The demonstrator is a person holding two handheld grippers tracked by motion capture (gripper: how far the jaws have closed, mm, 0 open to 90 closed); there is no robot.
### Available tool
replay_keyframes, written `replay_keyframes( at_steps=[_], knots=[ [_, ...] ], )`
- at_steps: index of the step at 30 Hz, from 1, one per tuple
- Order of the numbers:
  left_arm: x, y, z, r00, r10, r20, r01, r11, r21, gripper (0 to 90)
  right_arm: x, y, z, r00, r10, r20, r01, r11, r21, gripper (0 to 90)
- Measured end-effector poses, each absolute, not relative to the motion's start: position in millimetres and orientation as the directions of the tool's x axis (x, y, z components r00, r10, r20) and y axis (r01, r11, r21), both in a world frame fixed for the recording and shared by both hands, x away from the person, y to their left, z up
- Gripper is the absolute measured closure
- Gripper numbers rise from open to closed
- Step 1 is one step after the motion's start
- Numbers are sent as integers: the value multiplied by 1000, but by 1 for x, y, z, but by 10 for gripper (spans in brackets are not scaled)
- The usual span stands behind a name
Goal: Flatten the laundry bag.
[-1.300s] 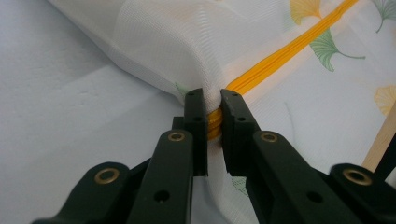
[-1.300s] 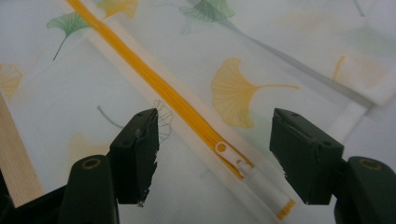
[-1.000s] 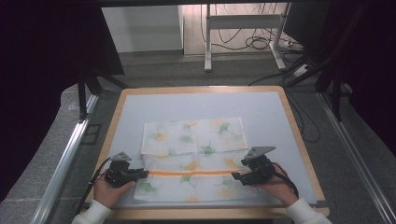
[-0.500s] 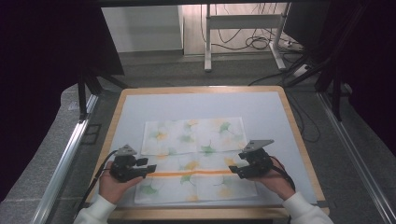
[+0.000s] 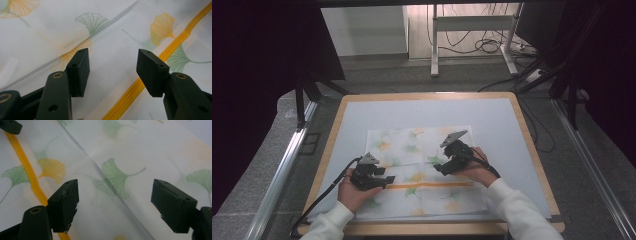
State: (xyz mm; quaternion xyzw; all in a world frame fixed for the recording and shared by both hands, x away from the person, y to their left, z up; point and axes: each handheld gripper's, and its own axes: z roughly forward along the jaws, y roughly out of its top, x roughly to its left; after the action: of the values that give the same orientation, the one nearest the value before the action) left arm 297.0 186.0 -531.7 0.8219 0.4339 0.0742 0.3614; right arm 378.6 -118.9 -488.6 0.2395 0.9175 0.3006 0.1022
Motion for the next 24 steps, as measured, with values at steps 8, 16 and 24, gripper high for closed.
replay_keyframes(
  at_steps=[8,16,24],
  knots=[
    [297,186,-537,614,768,-183,659,-370,655,433,392,-88,-503,-882,466,-77,355,763,540,201],
    [295,183,-538,618,771,-154,647,-388,656,429,407,-76,-513,-884,453,-119,345,801,490,282],
    [294,182,-538,617,773,-145,644,-391,657,427,418,-74,-511,-899,432,-71,345,799,492,605]
  ],
)
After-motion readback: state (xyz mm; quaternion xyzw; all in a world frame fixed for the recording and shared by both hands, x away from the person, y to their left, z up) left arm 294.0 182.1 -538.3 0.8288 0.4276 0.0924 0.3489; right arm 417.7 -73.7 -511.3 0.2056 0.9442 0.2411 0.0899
